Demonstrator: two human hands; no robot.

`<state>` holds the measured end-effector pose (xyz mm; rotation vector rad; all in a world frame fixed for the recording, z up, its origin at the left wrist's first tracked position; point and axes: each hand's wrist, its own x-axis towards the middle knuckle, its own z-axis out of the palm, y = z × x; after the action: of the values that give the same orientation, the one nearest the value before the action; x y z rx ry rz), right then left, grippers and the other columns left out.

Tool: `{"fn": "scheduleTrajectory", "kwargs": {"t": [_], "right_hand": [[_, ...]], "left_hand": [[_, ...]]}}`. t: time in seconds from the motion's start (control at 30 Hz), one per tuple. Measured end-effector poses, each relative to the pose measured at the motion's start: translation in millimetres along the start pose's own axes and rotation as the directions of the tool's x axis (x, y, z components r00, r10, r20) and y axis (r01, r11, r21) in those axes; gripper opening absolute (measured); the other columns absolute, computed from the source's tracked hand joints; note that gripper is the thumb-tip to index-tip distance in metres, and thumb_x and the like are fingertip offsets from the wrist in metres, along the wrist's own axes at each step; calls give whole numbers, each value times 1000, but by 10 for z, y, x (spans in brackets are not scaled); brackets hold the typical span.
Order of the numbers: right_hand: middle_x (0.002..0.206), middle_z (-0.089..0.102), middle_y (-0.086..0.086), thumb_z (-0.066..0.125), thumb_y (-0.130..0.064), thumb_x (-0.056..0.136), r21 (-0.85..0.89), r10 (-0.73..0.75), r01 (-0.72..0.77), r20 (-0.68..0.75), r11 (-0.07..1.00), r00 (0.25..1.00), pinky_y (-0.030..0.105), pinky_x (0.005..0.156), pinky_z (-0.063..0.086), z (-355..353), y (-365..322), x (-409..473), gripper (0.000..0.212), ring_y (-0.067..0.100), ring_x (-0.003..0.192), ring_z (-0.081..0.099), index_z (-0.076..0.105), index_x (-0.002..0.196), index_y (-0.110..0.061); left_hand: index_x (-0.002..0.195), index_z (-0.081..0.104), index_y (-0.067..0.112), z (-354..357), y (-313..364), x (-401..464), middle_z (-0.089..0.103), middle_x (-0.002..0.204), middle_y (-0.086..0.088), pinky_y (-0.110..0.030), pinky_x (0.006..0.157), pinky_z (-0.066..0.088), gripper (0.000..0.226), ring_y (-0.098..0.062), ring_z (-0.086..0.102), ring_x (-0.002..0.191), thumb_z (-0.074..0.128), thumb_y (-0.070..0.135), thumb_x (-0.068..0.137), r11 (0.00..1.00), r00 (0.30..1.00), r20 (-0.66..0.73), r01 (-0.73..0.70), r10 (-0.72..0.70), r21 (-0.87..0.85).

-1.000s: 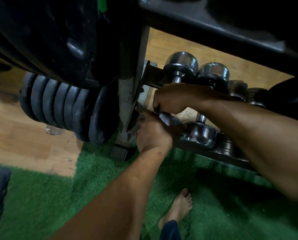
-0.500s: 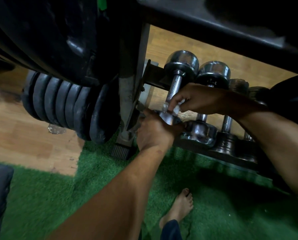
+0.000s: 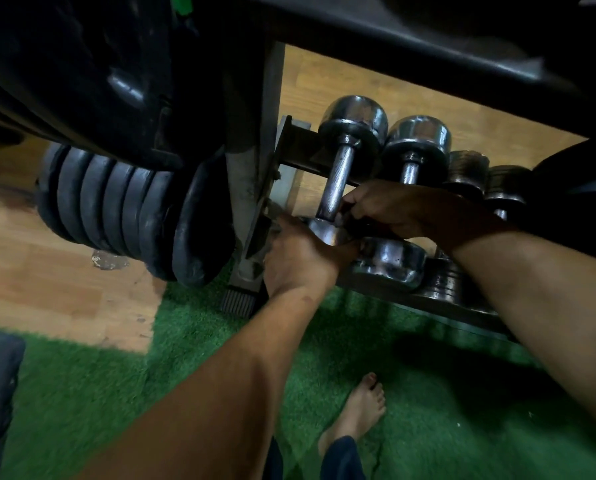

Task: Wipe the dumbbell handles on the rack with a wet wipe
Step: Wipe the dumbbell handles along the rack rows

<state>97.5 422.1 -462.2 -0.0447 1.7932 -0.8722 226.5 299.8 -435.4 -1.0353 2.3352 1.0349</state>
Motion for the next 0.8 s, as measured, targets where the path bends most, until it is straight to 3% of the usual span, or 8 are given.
{"fn": "scheduleTrajectory", "kwargs": {"t": [0.1, 0.17, 0.3, 0.5, 0.57, 0.63, 0.67, 0.8], "right_hand": [[104, 65, 26, 48, 17, 88, 302, 42, -14, -88, 953, 995, 35, 70, 59, 66, 26, 23, 35, 28, 81, 70, 56, 123, 15], [102, 68, 25, 50, 19, 86, 466, 33, 51, -170, 883, 985, 31, 70, 61, 79, 40, -1, 39, 29, 83, 72, 58, 124, 13], [104, 67, 33, 52, 17, 87, 483, -56, 271, -413, 833, 909, 41, 81, 54, 31, 104, -185, 34, 38, 91, 67, 62, 118, 10], [105, 70, 17, 63, 1, 87, 152, -199, 377, -641, 914, 741, 45, 86, 60, -216, 215, -556, 26, 32, 99, 68, 68, 110, -9], [99, 69, 5, 68, -5, 87, 45, -244, 364, -666, 930, 705, 30, 73, 60, -336, 283, -633, 26, 19, 90, 68, 68, 111, -12], [93, 63, -6, 68, -8, 90, -80, -317, 348, -632, 934, 707, 12, 61, 49, -415, 356, -710, 23, 6, 79, 60, 67, 112, -17], [95, 60, -9, 65, -8, 93, -181, -361, 319, -605, 930, 710, 12, 64, 47, -429, 394, -733, 24, 3, 80, 58, 66, 113, -22], [111, 66, 4, 55, -23, 98, -556, -539, 281, -378, 782, 752, 35, 84, 49, -402, 470, -803, 23, 19, 99, 61, 69, 116, -23]], "left_hand": [[131, 43, 13, 8, 10, -2, 64, 123, -10, -44, 83, 56, 102, -35, 66, 108, 86, 69, 57, 1000, 1000, -15, 5, -5, -11], [134, 42, 14, 15, 10, -2, 64, 124, -9, -43, 84, 57, 103, -34, 67, 108, 85, 69, 59, 1000, 1000, -18, 0, 0, -10], [150, 31, 12, 5, -7, 18, 60, 135, -11, -44, 89, 55, 122, -36, 62, 118, 84, 73, 58, 1000, 1000, -3, -23, 23, 4], [149, 28, 14, -59, -24, -24, 52, 144, -15, -49, 95, 50, 121, -39, 55, 126, 72, 85, 61, 988, 993, 46, -110, 106, 107], [152, 23, 14, -81, -37, -40, 40, 153, -16, -55, 107, 39, 118, -40, 45, 136, 61, 89, 68, 956, 987, 25, -162, 161, 244], [152, 24, 10, -76, -50, -87, 35, 154, -18, -59, 117, 25, 111, -39, 36, 141, 50, 88, 77, 870, 960, -32, -239, 279, 431], [153, 26, 7, -72, -54, -132, 36, 153, -19, -59, 119, 22, 107, -38, 34, 142, 44, 85, 82, 809, 934, -41, -285, 355, 514], [157, 24, 2, 82, 17, -406, 27, 162, -19, -58, 122, 12, 97, -35, 14, 154, 20, 77, 95, 588, 819, 85, -475, 567, 654]]}}
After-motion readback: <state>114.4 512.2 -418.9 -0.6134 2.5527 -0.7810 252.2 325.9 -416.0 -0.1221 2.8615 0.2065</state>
